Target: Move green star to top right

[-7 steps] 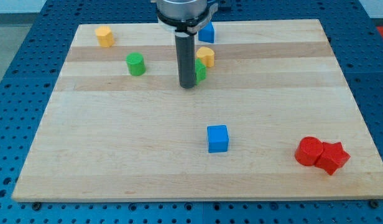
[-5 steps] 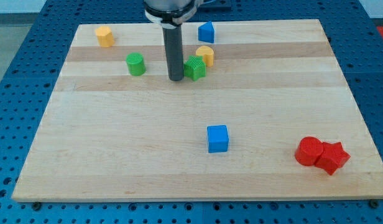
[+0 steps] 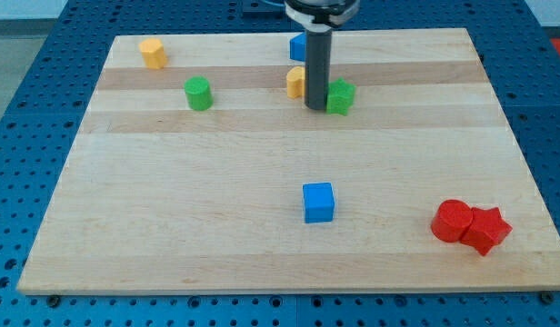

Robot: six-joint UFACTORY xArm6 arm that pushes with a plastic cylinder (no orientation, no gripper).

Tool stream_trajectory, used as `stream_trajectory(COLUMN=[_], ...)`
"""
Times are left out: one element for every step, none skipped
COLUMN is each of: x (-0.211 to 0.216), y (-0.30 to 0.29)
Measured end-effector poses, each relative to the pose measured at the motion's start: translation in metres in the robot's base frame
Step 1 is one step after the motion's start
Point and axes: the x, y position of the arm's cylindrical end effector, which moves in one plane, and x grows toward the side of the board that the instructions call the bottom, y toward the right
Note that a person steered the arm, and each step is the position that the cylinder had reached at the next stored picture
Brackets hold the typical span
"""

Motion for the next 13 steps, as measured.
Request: stream_trajectory(x=[0.002,0.001,-0.003,-0.003,-0.003,-0.001,-0.001,-0.004,-0.010,-0.011,-0.011,-0.007,-0.006], y=[0.026,0.048,0.072,0.096,0.112,0.132,0.145,0.146,0.146,0.146,0.146,0.147,0.153])
